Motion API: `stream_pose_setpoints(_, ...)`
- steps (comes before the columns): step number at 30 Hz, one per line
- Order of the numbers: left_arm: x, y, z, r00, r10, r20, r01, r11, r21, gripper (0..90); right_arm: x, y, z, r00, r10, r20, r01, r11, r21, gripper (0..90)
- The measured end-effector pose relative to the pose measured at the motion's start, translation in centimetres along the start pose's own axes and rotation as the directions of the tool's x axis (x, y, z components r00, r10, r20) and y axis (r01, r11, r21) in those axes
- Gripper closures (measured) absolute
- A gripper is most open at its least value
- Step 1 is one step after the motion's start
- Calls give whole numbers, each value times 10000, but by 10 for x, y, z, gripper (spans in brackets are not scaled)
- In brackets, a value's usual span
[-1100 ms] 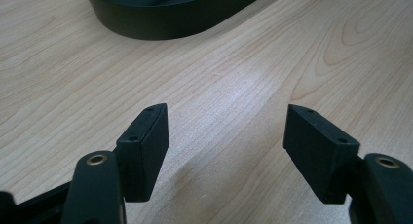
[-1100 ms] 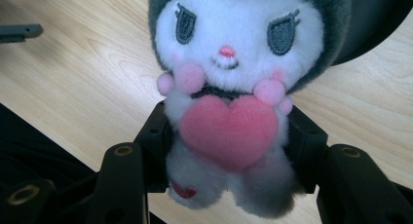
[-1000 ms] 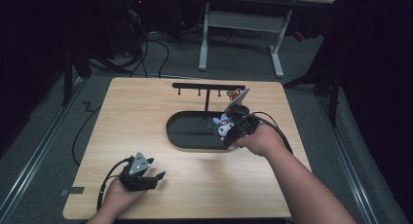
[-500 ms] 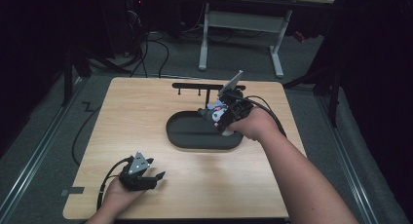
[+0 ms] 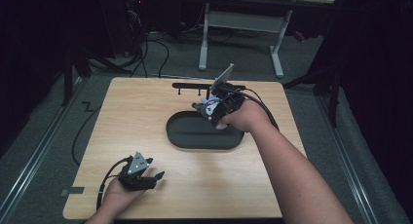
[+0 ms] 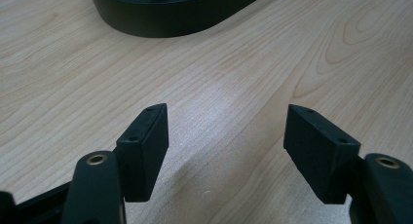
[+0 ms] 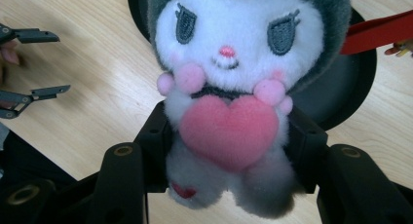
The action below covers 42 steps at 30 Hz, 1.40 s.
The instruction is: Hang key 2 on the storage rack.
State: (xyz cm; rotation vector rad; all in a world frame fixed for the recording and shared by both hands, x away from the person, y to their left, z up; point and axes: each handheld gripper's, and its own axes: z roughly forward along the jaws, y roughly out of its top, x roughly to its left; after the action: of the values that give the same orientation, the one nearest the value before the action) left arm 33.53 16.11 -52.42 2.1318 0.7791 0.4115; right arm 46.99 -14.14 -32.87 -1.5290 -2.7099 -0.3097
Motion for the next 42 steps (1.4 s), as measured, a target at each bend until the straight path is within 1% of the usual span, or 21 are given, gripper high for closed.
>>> stream_pose_setpoints(3,0,0,0,10000,-14,-1,14,10000,-1,334,-2,3,1,10000,-89,40,89,10000,-23,480)
stream_pose_setpoints(7,0,0,0,10000,-25,22,25,10000,16,334,-5,5,3,9998,85,182,-85,10000,12,480)
stream_pose_setpoints(9,0,0,0,10000,-22,15,22,10000,24,334,-7,6,3,9998,11,186,-10,10000,-52,480)
stream_pose_setpoints(10,0,0,0,10000,-30,13,30,10000,27,334,-7,6,3,9998,11,186,-10,10000,-52,480)
stream_pose_setpoints(11,0,0,0,10000,-29,13,29,10000,36,334,-7,8,3,9997,116,211,-115,9999,-57,480)
stream_pose_setpoints(12,0,0,0,10000,-29,13,29,10000,36,335,-7,8,3,9997,116,211,-115,9999,-57,480)
stream_pose_setpoints(13,0,0,0,10000,-28,15,28,10000,38,334,-7,9,3,9997,16,253,-14,10000,-72,480)
stream_pose_setpoints(15,0,-1,0,10000,-26,-13,26,10000,-4,335,-4,11,2,9997,91,240,-88,9999,-95,480)
stream_pose_setpoints(16,0,0,0,10000,-16,3,16,10000,39,335,-4,13,2,9996,-64,264,67,9999,-140,480)
stream_pose_setpoints(20,0,0,-1,10000,18,36,-18,10000,89,335,-2,16,2,9994,-128,314,133,9998,-149,480)
stream_pose_setpoints(24,0,-1,-1,10000,12,-17,-12,10000,65,335,-4,17,7,9994,-97,320,100,9999,-88,480)
stream_pose_setpoints(30,0,-1,-1,10000,27,-2,-27,9999,97,336,-10,14,25,9998,5,196,-6,10000,74,480)
stream_pose_setpoints(34,0,-1,-1,10000,40,7,-40,9999,98,336,-14,10,34,9998,152,125,-152,9999,29,473)
stream_pose_setpoints(37,-1,-2,0,10000,51,28,-52,9999,126,336,-18,5,42,9990,458,11,-458,9989,-44,463)
stream_pose_setpoints(38,-1,-2,0,10000,60,32,-61,9999,141,336,-18,5,42,9990,458,11,-458,9989,-44,463)
stream_pose_setpoints(39,-1,-2,0,10000,90,27,-90,9998,162,336,-22,2,47,9989,463,-18,-463,9988,-175,457)
stream_pose_setpoints(41,-1,-2,0,9999,111,18,-111,9997,212,336,-23,1,49,9991,434,-32,-435,9987,-258,454)
stream_pose_setpoints(42,-1,-2,0,9999,117,24,-117,9996,238,336,-24,-1,51,9985,548,-45,-549,9981,-286,452)
